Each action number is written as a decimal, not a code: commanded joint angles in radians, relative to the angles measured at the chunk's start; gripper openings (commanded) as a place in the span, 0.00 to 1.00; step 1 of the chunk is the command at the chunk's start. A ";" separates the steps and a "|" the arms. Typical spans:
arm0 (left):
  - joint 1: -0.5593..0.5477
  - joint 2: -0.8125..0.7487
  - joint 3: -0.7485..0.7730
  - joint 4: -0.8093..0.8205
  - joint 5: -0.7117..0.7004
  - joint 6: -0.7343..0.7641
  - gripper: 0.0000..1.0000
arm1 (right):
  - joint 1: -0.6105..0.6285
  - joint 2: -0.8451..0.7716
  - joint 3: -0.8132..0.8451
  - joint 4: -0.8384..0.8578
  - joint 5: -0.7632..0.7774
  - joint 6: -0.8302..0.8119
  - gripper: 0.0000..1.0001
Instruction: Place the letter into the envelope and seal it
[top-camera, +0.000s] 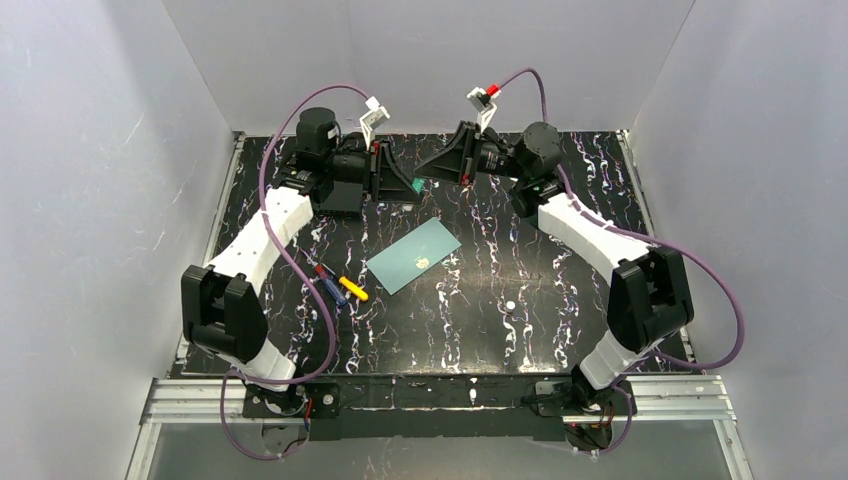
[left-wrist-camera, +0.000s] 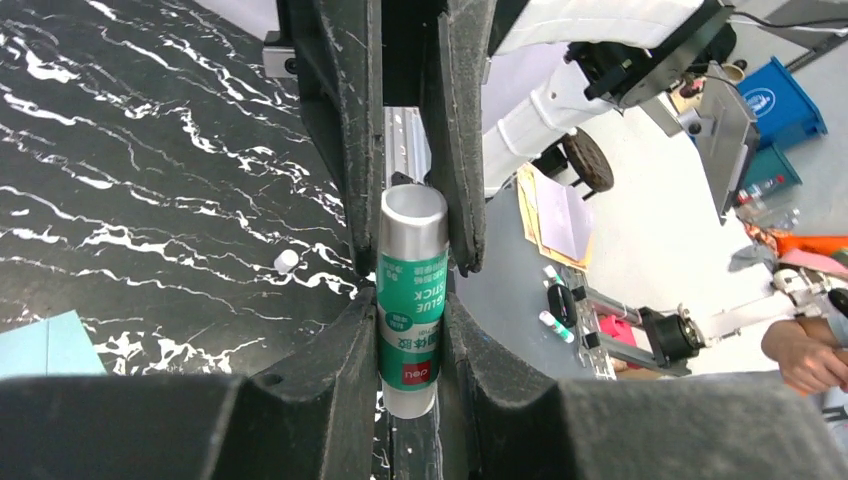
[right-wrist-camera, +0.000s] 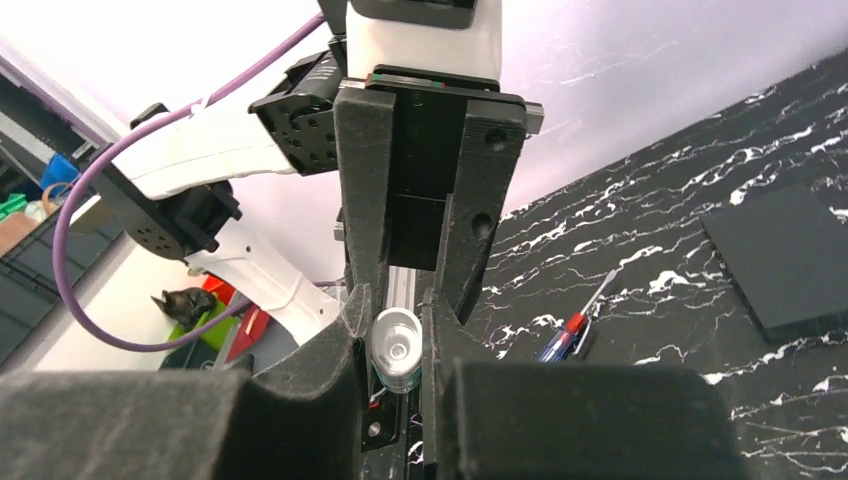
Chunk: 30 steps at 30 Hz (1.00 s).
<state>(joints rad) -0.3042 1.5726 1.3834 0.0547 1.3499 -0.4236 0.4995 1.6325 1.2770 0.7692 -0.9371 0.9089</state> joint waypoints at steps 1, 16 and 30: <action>0.019 -0.022 0.040 0.008 0.074 0.010 0.00 | -0.004 -0.065 0.052 0.023 -0.030 -0.049 0.28; 0.006 -0.100 -0.062 -0.088 -0.656 0.296 0.00 | 0.131 0.106 0.449 -1.028 0.714 -0.214 0.66; 0.006 -0.092 -0.076 -0.093 -0.552 0.289 0.00 | 0.136 0.148 0.438 -0.894 0.658 -0.168 0.61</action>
<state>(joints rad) -0.2932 1.5238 1.3060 -0.0425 0.7464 -0.1524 0.6407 1.7752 1.6814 -0.2131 -0.2710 0.7204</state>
